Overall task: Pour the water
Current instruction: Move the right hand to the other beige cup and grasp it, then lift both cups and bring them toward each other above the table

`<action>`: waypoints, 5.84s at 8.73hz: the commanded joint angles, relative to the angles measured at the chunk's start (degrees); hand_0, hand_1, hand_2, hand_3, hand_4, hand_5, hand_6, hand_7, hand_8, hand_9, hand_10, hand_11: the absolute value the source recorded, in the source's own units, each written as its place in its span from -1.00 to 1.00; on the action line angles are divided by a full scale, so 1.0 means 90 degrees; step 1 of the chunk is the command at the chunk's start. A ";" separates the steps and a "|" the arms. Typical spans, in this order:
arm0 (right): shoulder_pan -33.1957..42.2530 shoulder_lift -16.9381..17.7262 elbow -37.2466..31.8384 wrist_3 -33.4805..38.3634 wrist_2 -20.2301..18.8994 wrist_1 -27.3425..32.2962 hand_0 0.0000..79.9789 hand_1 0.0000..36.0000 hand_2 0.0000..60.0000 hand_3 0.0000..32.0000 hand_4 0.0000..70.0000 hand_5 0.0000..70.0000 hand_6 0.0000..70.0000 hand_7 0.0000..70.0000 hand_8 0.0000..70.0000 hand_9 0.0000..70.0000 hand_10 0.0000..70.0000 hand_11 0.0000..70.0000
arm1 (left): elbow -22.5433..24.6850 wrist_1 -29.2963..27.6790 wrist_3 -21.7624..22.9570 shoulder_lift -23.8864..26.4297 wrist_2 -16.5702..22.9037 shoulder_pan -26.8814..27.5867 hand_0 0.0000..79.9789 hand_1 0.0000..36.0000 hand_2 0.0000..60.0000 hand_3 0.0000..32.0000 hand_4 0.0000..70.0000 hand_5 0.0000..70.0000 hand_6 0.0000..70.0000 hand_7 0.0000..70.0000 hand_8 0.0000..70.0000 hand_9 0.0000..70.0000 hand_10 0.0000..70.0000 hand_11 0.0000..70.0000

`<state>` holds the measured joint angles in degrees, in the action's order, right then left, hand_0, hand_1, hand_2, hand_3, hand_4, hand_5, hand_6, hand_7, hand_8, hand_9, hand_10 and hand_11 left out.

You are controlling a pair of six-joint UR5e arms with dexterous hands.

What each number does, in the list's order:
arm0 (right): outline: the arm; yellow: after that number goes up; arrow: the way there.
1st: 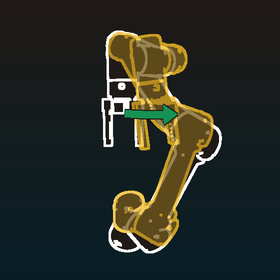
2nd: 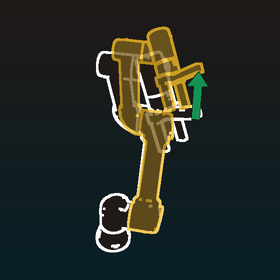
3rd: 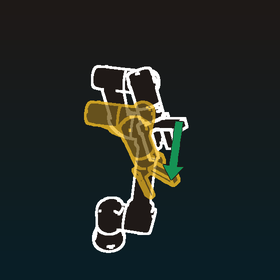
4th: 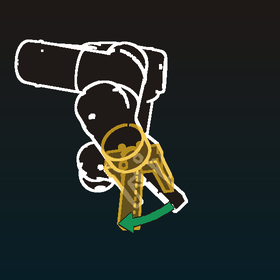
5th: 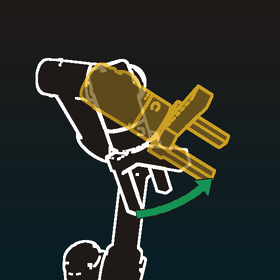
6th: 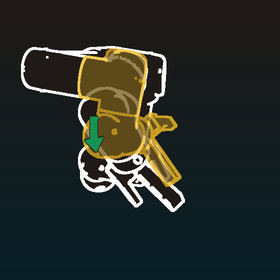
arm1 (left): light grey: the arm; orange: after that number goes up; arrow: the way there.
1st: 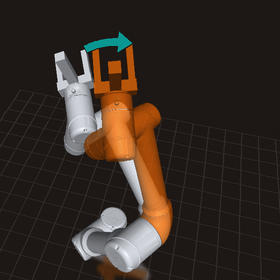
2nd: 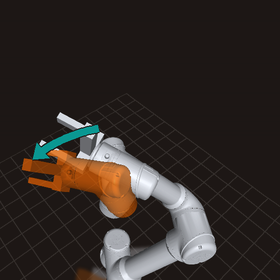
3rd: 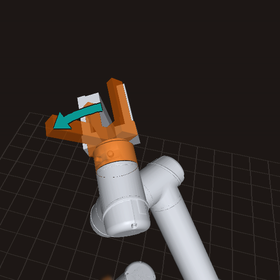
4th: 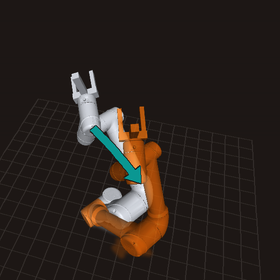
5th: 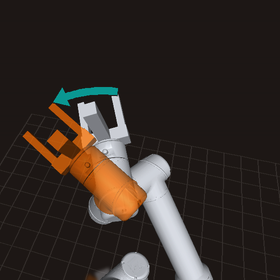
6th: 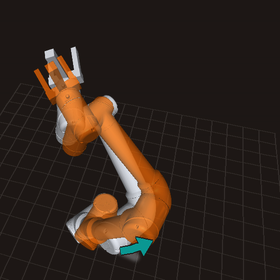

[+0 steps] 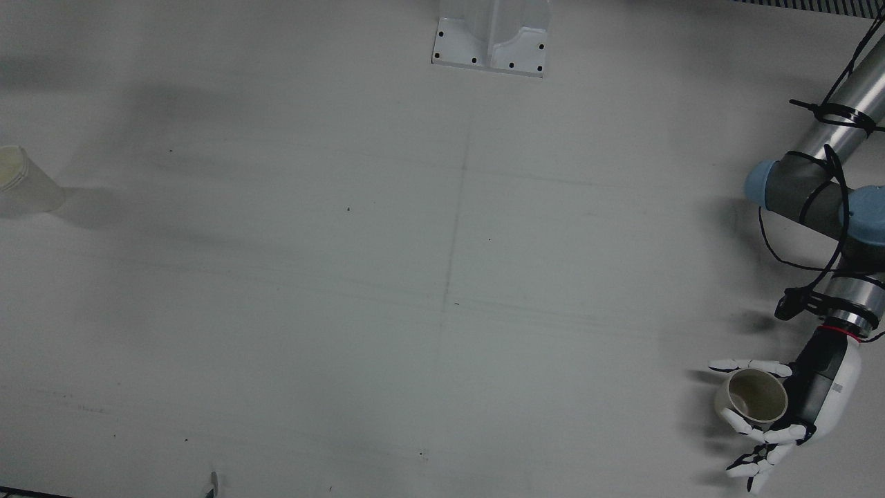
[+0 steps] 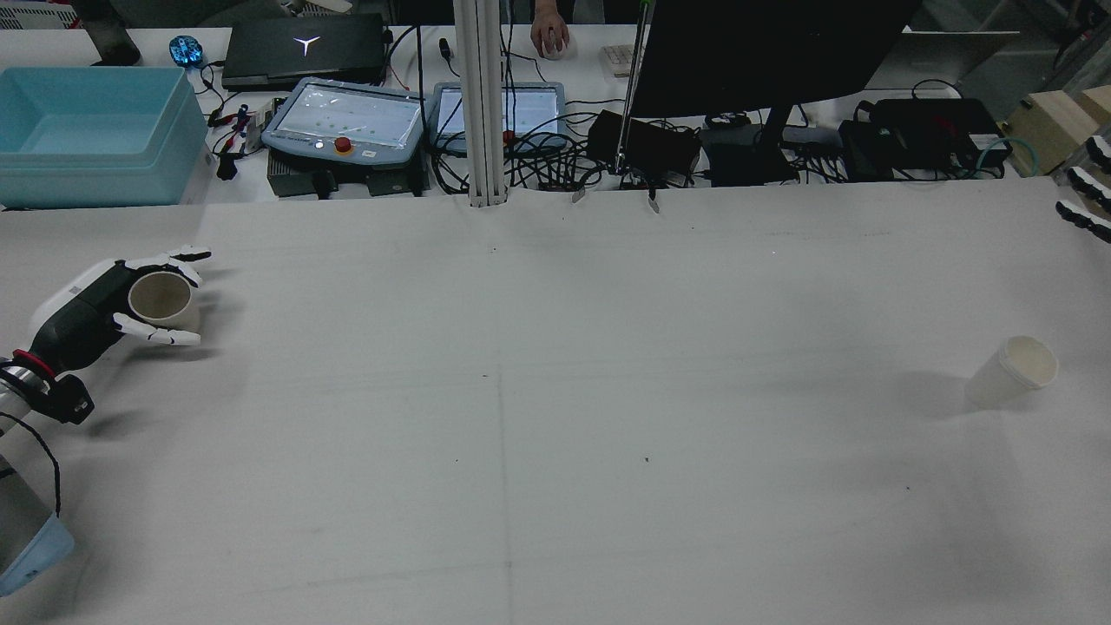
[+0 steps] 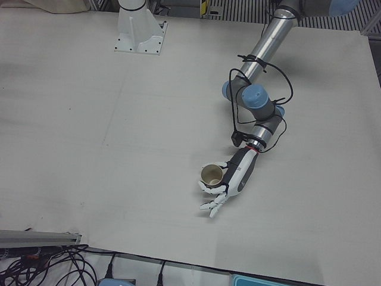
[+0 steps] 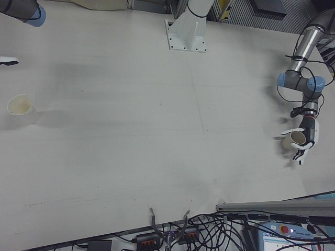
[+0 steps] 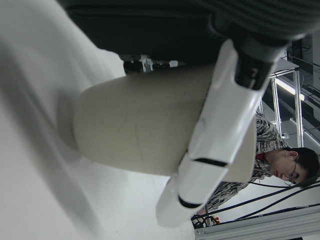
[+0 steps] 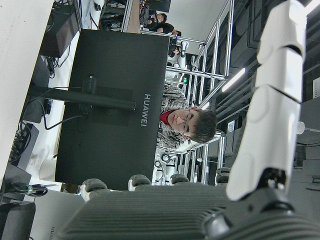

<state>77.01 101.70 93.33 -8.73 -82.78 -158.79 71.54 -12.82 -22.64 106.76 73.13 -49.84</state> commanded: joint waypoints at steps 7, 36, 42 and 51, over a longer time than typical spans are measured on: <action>-0.0128 -0.0148 -0.3388 -0.0795 -0.0167 0.2604 0.55 0.69 -0.63 -0.57 -1.00 -0.79 -1.00 -1.00 -1.00 -1.00 -1.00 -1.00 | 0.0821 0.0868 0.1480 -0.0378 -0.0039 0.0107 1.00 1.00 1.00 -1.00 1.00 1.00 -0.59 -0.38 -0.82 -0.81 -0.76 -0.55; -0.1741 -0.0520 -0.3654 -0.1482 -0.0070 0.2975 1.00 1.00 1.00 -0.71 -0.76 -0.28 -0.04 0.33 0.02 0.32 -0.25 0.23 | 0.0909 0.0458 0.1666 -0.0974 -0.0489 0.0303 1.00 1.00 1.00 -1.00 1.00 1.00 -0.65 -0.46 -0.83 -0.83 -0.78 -0.57; 0.0683 -0.0411 -0.0118 -0.0475 -0.0971 -0.0010 1.00 1.00 1.00 0.19 -0.52 -0.28 0.09 0.61 0.05 0.40 -0.41 0.01 | 0.1884 0.2582 0.1558 0.0457 -0.0420 0.1473 1.00 1.00 1.00 -1.00 1.00 1.00 -0.59 -0.40 -0.82 -0.81 -0.77 -0.56; -0.0855 -0.4735 0.2715 -0.2328 -0.0192 -0.7500 1.00 1.00 1.00 -1.00 0.42 -0.18 0.85 1.00 0.43 0.97 0.30 0.94 | 0.2051 0.5380 0.0337 0.3674 0.0341 0.1807 1.00 1.00 1.00 -1.00 1.00 1.00 -0.51 -0.37 -0.81 -0.82 -0.81 -0.62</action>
<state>79.69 68.58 117.58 -22.36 -89.75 -216.22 90.16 34.21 -19.16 138.17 75.80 -33.61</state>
